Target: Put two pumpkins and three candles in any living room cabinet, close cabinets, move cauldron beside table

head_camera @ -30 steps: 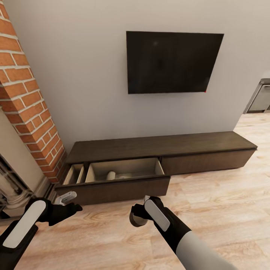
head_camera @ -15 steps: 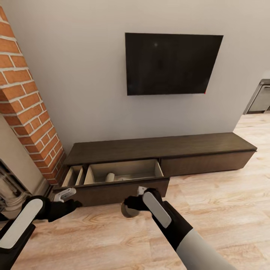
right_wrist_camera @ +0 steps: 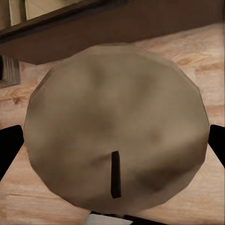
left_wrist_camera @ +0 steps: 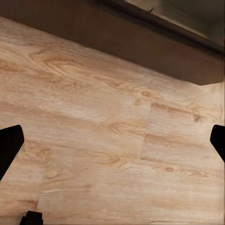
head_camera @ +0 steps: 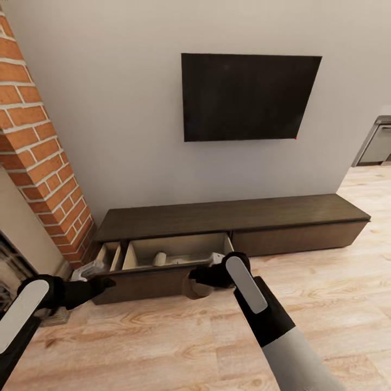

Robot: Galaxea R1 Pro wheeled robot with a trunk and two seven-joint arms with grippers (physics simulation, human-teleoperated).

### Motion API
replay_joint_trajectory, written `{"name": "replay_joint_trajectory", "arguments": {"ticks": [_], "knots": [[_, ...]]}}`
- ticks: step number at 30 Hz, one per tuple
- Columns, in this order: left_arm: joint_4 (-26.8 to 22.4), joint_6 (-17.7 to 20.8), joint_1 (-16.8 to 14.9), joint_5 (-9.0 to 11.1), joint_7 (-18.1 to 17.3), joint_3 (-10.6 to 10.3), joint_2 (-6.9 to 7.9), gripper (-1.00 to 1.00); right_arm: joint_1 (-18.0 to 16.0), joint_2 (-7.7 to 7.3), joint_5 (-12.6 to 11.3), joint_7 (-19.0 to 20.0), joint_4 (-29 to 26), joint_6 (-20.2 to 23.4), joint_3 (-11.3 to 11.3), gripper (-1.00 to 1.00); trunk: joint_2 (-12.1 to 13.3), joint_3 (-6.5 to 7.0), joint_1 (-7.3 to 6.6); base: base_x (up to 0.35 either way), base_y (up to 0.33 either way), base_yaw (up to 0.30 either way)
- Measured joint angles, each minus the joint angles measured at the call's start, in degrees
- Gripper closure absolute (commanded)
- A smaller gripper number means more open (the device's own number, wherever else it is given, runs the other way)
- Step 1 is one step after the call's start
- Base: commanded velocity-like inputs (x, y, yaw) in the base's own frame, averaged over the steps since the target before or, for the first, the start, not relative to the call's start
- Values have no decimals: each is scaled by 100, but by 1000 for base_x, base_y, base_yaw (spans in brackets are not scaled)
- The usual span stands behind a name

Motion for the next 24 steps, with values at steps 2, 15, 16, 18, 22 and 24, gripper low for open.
{"name": "replay_joint_trajectory", "arguments": {"ticks": [2,15,16,18,22,24], "knots": [[-6,10,-12,47,-1,239,100,-100,0,-3,-50,-2,-123,52,-128,100,80,36,-44,0,0,0],[-42,11,33,118,-13,469,283,-100,0,35,-101,4,-1001,194,-193,100,602,269,-330,0,0,0],[-53,12,36,119,-15,467,288,-100,0,33,-89,4,-1140,185,-192,100,642,288,-352,0,0,0],[-61,10,40,120,-17,465,284,-100,0,23,-101,7,-1349,178,-190,100,722,323,-395,0,0,0],[-62,13,42,122,-18,464,303,-100,1,6,-93,6,-1482,186,-188,100,883,395,-483,0,0,0],[-63,13,40,122,-19,464,307,-100,1,4,-95,12,-1516,176,-188,100,963,431,-527,0,0,0]]}}
